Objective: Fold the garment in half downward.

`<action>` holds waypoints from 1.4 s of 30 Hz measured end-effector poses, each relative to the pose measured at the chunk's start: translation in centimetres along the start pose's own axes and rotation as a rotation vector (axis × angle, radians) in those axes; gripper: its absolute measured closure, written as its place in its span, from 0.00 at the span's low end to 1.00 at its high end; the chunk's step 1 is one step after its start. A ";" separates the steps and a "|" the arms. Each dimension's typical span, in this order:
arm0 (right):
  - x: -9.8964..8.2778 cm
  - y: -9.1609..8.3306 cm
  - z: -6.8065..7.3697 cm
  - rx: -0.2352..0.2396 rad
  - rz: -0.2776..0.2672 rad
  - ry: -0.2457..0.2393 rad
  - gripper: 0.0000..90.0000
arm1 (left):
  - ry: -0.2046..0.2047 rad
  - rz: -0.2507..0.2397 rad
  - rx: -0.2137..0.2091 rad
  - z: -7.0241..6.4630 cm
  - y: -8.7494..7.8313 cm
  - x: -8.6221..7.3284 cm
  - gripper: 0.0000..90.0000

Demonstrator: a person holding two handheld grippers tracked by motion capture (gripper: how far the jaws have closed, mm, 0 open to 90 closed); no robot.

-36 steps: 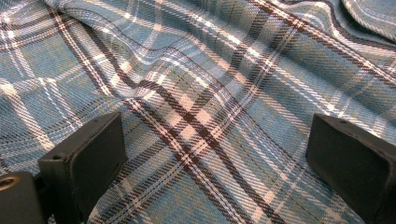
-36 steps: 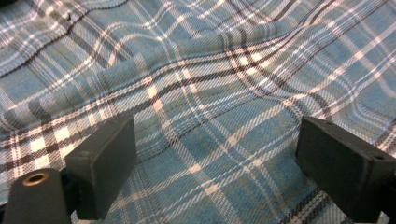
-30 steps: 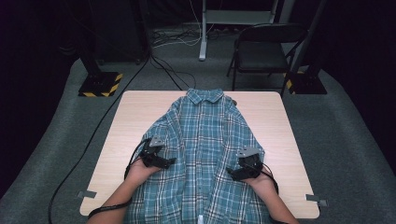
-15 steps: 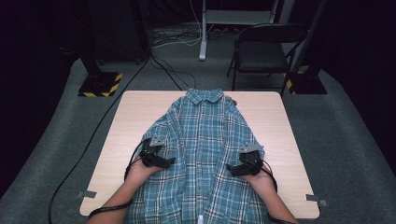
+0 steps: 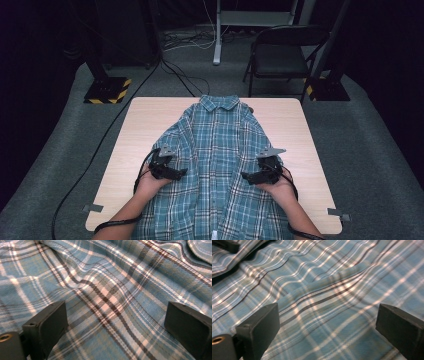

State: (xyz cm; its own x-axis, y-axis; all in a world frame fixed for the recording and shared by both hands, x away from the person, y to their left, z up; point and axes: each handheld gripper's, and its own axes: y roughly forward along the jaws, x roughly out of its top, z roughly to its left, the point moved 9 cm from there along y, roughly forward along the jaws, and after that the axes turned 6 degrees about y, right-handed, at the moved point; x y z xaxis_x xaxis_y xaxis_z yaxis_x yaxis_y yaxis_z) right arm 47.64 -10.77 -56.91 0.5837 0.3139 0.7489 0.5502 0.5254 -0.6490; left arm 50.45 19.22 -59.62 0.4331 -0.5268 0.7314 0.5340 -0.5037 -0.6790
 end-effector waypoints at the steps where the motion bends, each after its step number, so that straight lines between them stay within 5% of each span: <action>1: 0.1 -0.2 -0.3 -0.022 -0.001 -0.009 0.07 | -0.009 -0.001 -0.011 0.1 -0.3 0.1 0.06; 5: 0.7 -0.9 -1.2 -0.063 0.014 -0.024 0.10 | -0.051 -0.018 -0.044 1.3 -1.2 1.0 0.05; 9: 1.6 -0.7 -2.0 -0.078 0.034 -0.035 0.15 | -0.071 -0.021 -0.027 2.7 -1.0 2.1 0.10; 14: 2.7 1.4 -2.5 -0.078 0.066 -0.047 0.21 | -0.033 0.022 0.021 3.8 0.8 2.9 0.13; 20: 3.2 4.1 -3.3 -0.097 0.087 -0.062 0.27 | -0.001 0.047 0.032 4.4 2.4 3.4 0.18; 26: 2.5 5.1 -4.4 -0.101 0.115 -0.027 0.36 | 0.015 0.051 0.020 4.5 3.1 3.1 0.20; 32: 2.7 5.0 -4.5 -0.109 0.112 -0.032 0.37 | -0.002 0.047 0.029 4.8 2.8 3.4 0.26; 36: 3.6 4.5 -4.7 -0.094 0.049 0.005 0.36 | -0.011 0.014 0.045 5.7 2.3 4.1 0.26; 42: 4.3 4.4 -6.6 -0.126 0.035 0.037 0.33 | -0.012 0.006 0.037 7.0 2.6 4.5 0.27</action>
State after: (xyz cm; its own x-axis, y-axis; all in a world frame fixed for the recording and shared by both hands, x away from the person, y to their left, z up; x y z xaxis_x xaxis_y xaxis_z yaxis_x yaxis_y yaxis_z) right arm 56.52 -12.29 -57.41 0.6239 0.2999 0.7217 0.5985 0.4103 -0.6880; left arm 58.87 20.37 -57.60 0.4447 -0.5211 0.7285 0.5582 -0.4748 -0.6804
